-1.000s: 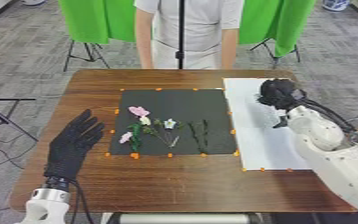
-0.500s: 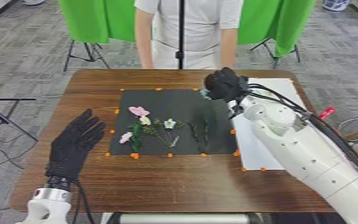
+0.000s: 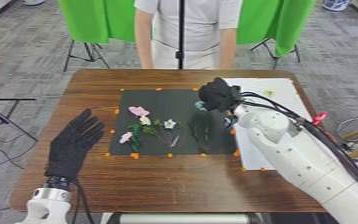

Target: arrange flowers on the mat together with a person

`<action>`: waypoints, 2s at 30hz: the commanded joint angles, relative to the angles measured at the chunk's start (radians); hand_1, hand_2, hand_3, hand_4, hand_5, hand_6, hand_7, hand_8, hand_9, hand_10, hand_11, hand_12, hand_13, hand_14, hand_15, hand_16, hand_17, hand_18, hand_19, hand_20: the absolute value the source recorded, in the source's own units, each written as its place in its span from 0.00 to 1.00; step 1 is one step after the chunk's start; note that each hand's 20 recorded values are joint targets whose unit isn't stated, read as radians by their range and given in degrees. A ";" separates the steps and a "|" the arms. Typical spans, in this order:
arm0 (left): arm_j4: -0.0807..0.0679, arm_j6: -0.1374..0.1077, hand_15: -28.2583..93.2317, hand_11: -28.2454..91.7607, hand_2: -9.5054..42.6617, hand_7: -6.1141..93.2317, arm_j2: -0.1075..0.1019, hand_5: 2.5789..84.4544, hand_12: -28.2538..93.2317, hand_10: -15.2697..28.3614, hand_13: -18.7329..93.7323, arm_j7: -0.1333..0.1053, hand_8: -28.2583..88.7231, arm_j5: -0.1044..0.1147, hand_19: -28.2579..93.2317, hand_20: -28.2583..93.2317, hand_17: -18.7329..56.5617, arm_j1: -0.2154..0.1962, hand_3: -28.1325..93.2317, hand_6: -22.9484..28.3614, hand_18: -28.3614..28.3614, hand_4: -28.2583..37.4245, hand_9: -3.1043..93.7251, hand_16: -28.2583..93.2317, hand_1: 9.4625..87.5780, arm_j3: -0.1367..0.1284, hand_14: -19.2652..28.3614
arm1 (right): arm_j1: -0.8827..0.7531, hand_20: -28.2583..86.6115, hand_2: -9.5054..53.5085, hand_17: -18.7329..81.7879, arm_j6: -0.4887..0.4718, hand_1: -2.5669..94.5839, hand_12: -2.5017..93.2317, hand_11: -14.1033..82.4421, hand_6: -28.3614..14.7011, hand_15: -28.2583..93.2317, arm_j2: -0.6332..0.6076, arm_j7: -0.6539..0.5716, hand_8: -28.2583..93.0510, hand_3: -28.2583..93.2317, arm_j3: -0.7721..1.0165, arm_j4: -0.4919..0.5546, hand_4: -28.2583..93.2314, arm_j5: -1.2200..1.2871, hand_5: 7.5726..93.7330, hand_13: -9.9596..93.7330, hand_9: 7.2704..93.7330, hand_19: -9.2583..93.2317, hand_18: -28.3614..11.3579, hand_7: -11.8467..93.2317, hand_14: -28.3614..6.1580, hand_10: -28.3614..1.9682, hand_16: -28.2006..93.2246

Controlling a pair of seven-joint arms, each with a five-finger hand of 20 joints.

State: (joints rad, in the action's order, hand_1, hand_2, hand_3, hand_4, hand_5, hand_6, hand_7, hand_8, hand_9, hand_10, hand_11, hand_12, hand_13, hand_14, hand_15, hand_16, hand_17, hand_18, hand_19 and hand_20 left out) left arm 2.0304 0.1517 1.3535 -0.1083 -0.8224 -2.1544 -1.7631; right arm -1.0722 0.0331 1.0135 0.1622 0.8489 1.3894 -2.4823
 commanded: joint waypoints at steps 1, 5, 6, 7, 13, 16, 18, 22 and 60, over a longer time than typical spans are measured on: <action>-0.015 0.027 0.46 0.42 0.24 0.26 0.011 0.39 0.37 0.64 0.39 0.021 0.16 -0.010 0.60 0.32 0.13 0.014 0.83 0.51 0.89 0.04 0.33 0.24 0.21 0.002 0.71 | -0.015 0.58 0.04 0.46 -0.012 0.52 0.45 0.34 0.77 0.74 0.012 -0.005 0.19 0.85 -0.002 0.014 0.00 -0.025 0.75 0.81 0.89 0.80 0.30 0.48 0.69 0.76 0.42; -0.014 0.029 0.47 0.42 0.24 0.26 0.019 0.39 0.37 0.64 0.39 0.026 0.16 -0.015 0.60 0.32 0.13 0.009 0.83 0.51 0.89 0.04 0.33 0.24 0.21 -0.001 0.71 | -0.020 0.59 0.03 0.46 -0.017 0.49 0.42 0.37 0.76 0.74 0.007 -0.001 0.19 0.85 0.005 0.022 0.00 -0.021 0.74 0.79 0.85 0.80 0.29 0.48 0.66 0.74 0.42; -0.015 0.029 0.47 0.42 0.24 0.26 0.018 0.39 0.37 0.64 0.39 0.025 0.16 -0.014 0.60 0.32 0.13 0.009 0.83 0.51 0.89 0.04 0.33 0.24 0.21 -0.001 0.71 | -0.020 0.59 0.03 0.45 -0.016 0.48 0.41 0.38 0.75 0.74 0.005 -0.003 0.19 0.85 0.005 0.025 0.00 -0.021 0.73 0.78 0.84 0.80 0.29 0.48 0.66 0.73 0.42; -0.016 0.028 0.46 0.41 0.24 0.26 0.015 0.39 0.37 0.64 0.39 0.027 0.16 -0.011 0.60 0.32 0.13 0.010 0.83 0.51 0.89 0.04 0.33 0.24 0.21 -0.001 0.71 | -0.024 0.59 0.02 0.45 -0.020 0.47 0.39 0.40 0.74 0.74 0.006 0.002 0.19 0.85 0.013 0.026 0.00 -0.030 0.72 0.78 0.83 0.80 0.29 0.47 0.65 0.73 0.42; -0.022 0.052 0.46 0.42 0.24 0.26 0.040 0.39 0.37 0.64 0.39 0.045 0.16 -0.027 0.60 0.32 0.13 0.023 0.83 0.51 0.89 0.04 0.33 0.24 0.21 -0.013 0.71 | -0.032 0.59 0.02 0.44 -0.024 0.44 0.34 0.44 0.71 0.74 0.004 -0.001 0.19 0.86 0.023 0.028 0.00 -0.018 0.68 0.75 0.78 0.80 0.28 0.47 0.64 0.69 0.41; -0.021 0.051 0.46 0.42 0.24 0.26 0.041 0.39 0.37 0.64 0.39 0.047 0.16 -0.028 0.60 0.32 0.13 0.022 0.82 0.51 0.89 0.04 0.33 0.24 0.21 -0.014 0.71 | -0.028 0.59 0.02 0.44 -0.010 0.43 0.32 0.44 0.71 0.74 0.004 0.002 0.19 0.86 0.021 0.025 0.00 -0.038 0.67 0.74 0.76 0.79 0.28 0.46 0.63 0.68 0.41; -0.021 0.047 0.46 0.42 0.24 0.26 0.036 0.39 0.37 0.64 0.39 0.043 0.16 -0.024 0.60 0.32 0.13 0.020 0.83 0.51 0.89 0.04 0.33 0.24 0.21 -0.011 0.71 | -0.027 0.59 0.02 0.44 -0.012 0.43 0.32 0.45 0.71 0.74 -0.004 0.001 0.19 0.86 0.021 0.032 0.00 -0.030 0.67 0.73 0.75 0.79 0.28 0.47 0.63 0.67 0.41; -0.020 0.043 0.46 0.42 0.24 0.26 0.031 0.39 0.37 0.64 0.39 0.038 0.16 -0.022 0.60 0.32 0.13 0.016 0.83 0.51 0.89 0.04 0.33 0.24 0.21 -0.010 0.71 | -0.032 0.59 0.02 0.44 -0.011 0.43 0.31 0.45 0.72 0.73 -0.013 -0.004 0.19 0.87 0.028 0.052 0.00 0.003 0.65 0.72 0.74 0.79 0.28 0.47 0.63 0.67 0.40; 0.016 -0.040 0.46 0.41 0.24 0.26 -0.024 0.39 0.37 0.63 0.38 -0.046 0.16 0.045 0.60 0.32 0.14 -0.060 0.83 0.51 0.89 0.03 0.33 0.24 0.21 -0.005 0.70 | -1.154 0.54 0.20 0.32 -0.012 0.20 0.26 0.34 0.53 0.59 0.022 -0.185 0.15 0.92 1.061 0.856 0.03 1.459 0.44 0.47 0.45 0.65 0.15 0.27 0.39 0.40 0.37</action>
State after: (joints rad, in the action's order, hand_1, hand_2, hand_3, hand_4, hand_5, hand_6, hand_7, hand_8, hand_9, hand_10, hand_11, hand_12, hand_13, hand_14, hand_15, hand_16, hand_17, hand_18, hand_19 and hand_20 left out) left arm 2.0431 0.1127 1.3470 -0.1533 -0.7990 -2.2045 -1.7761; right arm -1.9520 -0.0414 0.9319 -0.0608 1.8408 2.2057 -1.3539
